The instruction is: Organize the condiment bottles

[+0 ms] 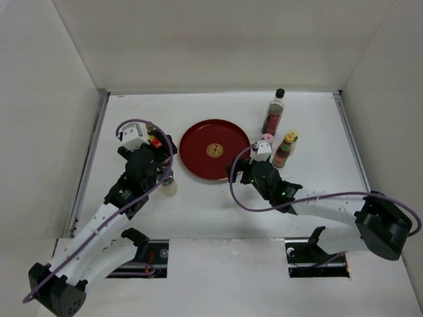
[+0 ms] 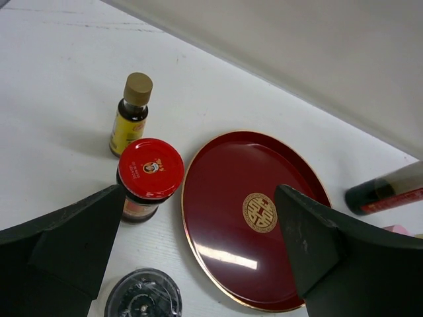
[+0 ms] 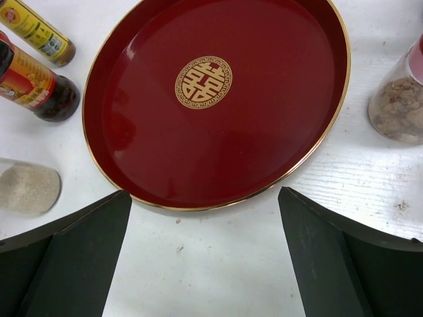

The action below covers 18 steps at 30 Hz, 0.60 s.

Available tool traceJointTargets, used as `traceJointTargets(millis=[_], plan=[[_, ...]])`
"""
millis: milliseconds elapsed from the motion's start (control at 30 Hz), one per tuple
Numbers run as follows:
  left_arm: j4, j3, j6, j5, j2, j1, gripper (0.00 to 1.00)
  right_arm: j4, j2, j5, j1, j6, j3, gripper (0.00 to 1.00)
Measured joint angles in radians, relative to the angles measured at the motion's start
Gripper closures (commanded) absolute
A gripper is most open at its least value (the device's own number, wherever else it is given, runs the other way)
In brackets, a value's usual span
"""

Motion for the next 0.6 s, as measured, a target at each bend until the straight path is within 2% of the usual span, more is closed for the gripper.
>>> traceJointTargets(millis=[167, 333, 367, 467, 500, 533, 600], plan=[[0.033, -0.04, -0.01, -0.027, -0.061, -0.003, 0.0, 0.001, 0.005, 0.001, 0.005, -0.022, 0.003, 0.0], [0.042, -0.076, -0.05, -0.123, -0.062, 0.003, 0.0, 0.011, -0.008, 0.0, 0.047, -0.05, 0.004, 0.0], [0.042, -0.081, -0.053, -0.142, -0.06, 0.003, 0.0, 0.017, -0.019, -0.002, 0.055, -0.054, 0.004, 0.08], [0.046, -0.11, -0.064, -0.214, -0.06, 0.003, 0.0, 0.046, -0.078, -0.021, 0.072, -0.073, 0.003, 0.68], [0.045, -0.121, -0.068, -0.234, -0.06, 0.003, 0.0, 0.06, -0.104, -0.033, 0.074, -0.074, 0.003, 0.81], [0.045, -0.133, -0.072, -0.253, -0.06, 0.003, 0.0, 0.076, -0.125, -0.041, 0.074, -0.07, 0.003, 0.88], [0.048, -0.162, -0.081, -0.274, -0.072, 0.003, 0.04, 0.093, -0.154, -0.058, 0.064, -0.057, 0.012, 0.91]])
